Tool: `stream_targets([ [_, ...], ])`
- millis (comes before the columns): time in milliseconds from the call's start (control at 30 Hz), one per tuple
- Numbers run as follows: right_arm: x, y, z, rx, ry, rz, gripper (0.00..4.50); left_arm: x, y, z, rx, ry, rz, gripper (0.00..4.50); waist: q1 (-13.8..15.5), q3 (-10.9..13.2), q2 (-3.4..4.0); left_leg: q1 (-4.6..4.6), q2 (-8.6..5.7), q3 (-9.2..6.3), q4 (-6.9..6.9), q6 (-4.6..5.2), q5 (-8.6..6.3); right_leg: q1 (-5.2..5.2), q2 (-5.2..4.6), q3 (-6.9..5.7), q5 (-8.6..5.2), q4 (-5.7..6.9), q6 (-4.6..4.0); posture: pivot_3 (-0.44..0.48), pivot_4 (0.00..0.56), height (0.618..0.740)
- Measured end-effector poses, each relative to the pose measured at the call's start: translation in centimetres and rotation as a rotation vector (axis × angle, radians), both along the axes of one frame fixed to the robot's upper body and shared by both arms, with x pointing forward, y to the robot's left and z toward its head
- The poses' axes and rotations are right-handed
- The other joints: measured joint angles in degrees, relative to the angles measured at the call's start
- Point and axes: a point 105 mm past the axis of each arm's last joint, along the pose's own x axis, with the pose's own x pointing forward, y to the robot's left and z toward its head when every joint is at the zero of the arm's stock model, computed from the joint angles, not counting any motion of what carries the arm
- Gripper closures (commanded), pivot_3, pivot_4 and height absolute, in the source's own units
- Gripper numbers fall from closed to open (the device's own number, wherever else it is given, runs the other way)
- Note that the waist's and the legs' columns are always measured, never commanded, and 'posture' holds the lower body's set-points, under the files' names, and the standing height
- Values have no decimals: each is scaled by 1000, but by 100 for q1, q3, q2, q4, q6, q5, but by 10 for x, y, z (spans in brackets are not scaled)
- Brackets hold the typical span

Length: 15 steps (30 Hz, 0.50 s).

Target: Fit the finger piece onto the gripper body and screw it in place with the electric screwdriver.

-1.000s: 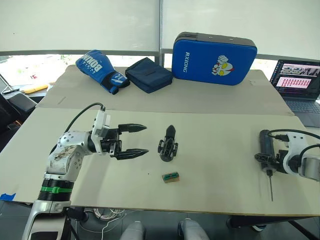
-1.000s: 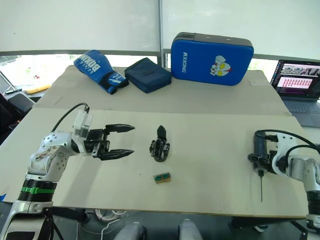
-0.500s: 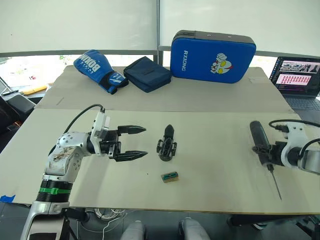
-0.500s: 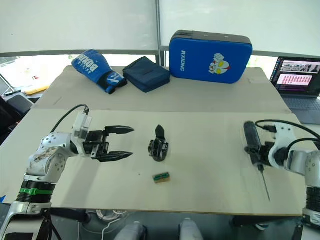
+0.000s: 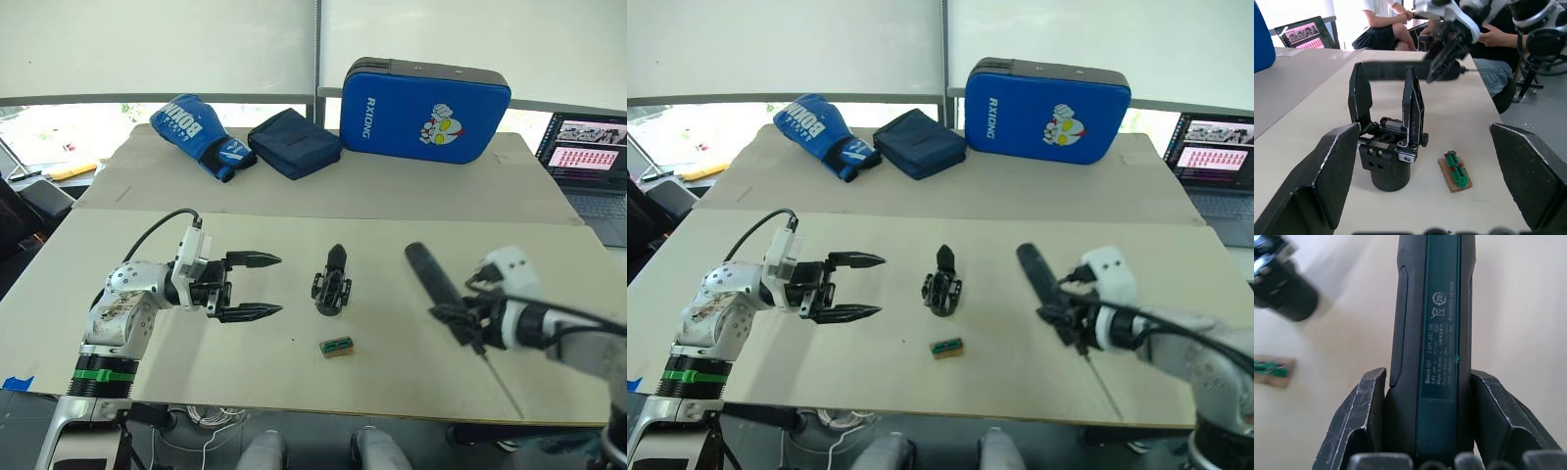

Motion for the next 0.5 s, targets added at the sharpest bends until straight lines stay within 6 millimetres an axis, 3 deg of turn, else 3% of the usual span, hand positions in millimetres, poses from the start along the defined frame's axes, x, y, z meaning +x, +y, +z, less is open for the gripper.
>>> stream_targets([
  [333,-16,11,-38,-46,34,66,2497,-1,-1,-9,-10,22,26,0,-55,0,0,-24,4,2,3,-2,3,-43,7,9,7,15,-1,0,150,740],
  [400,-15,11,-39,-45,27,84,1433,-2,-1,-11,-5,26,28,0,-61,0,-1,-22,4,3,3,-2,3,-42,8,9,7,16,-2,0,150,740],
  [500,-12,7,-36,-51,20,95,455,-4,1,-15,-2,43,32,0,-53,0,-2,-22,4,3,3,-2,3,-41,8,9,8,15,-2,0,150,740],
])
